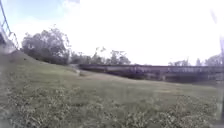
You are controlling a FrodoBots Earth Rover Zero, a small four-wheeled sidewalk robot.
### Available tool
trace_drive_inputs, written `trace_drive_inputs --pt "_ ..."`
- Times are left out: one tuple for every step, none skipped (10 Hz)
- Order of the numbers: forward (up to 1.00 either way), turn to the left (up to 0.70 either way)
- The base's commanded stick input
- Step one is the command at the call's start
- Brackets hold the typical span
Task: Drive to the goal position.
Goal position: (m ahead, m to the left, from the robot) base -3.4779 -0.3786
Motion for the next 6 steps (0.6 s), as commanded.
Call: trace_drive_inputs --pt "0.32 0.00" --pt "0.32 0.00" --pt "0.33 0.00" --pt "0.33 0.00" --pt "0.32 0.00" --pt "0.28 0.00"
